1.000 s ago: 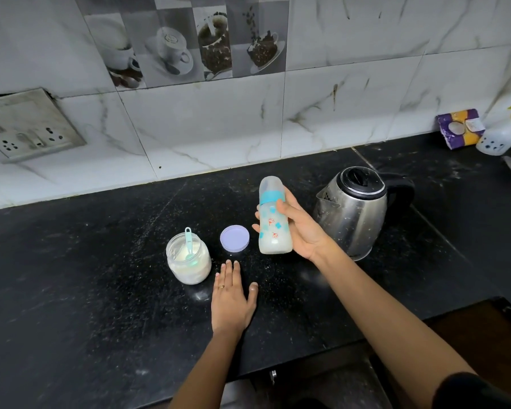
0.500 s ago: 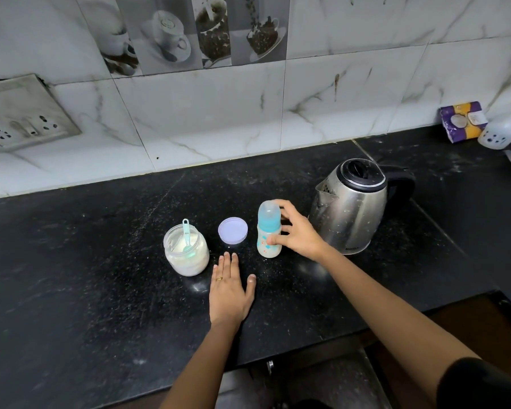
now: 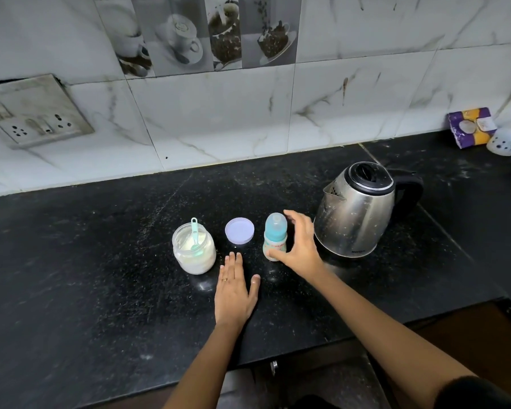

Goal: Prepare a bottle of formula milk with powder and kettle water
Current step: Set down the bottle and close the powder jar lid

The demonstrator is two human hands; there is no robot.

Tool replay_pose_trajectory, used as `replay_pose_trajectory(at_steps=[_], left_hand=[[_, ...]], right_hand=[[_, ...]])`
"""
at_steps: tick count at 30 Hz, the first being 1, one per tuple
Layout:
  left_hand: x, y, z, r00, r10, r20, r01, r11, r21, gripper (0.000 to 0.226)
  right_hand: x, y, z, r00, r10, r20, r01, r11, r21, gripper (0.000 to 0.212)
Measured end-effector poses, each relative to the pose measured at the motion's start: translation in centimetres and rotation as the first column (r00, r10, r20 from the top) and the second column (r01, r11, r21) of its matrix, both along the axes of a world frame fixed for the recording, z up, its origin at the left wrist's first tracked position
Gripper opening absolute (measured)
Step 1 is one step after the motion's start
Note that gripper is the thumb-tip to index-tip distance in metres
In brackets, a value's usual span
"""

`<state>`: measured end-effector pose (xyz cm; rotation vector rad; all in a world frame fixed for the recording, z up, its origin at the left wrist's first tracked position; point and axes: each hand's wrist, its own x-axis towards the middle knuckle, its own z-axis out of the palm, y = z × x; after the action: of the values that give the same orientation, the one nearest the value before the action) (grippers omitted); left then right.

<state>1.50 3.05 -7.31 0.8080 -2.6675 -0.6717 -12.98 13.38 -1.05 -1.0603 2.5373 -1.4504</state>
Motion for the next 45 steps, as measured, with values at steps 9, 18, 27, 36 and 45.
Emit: replay_pose_trajectory(at_steps=[9,18,27,36,45], left_hand=[[4.4,-0.4,2.2,0.774,0.424,-0.470,-0.357,0.905,0.230,0.061],[3.1,-6.5,3.7,0.786,0.511,-0.348,-0.330,0.823,0.463,0.106],[2.9,-8.3,4.4,0.799,0.419,-0.431,-0.175,0.848,0.500,0.083],[3.8,-8.3,5.1,0.804,0.432,-0.409,-0.159,0.818,0.553,0.077],[4.2,-8.9,4.7,0.830,0.440,-0.343,-0.167,0.782,0.600,0.080]], right_hand=[[5.8,-3.2,-0.5,0.917,0.319,-0.238,-0.303,0.947,0.104,0.048],[2.2,-13.0,-0.2,0.991,0.047,0.124,-0.117,0.748,0.653,0.102],[0.7,-14.2,0.4,0.996,0.078,-0.037,-0.030,0.711,0.703,0.087],[1.4,-16.0,10.7,0.675,0.736,0.058,-0.486,0.385,0.784,0.113],[3.2,-18.4,7.7,0.423,0.906,0.016,-0.673,0.302,0.675,0.069]])
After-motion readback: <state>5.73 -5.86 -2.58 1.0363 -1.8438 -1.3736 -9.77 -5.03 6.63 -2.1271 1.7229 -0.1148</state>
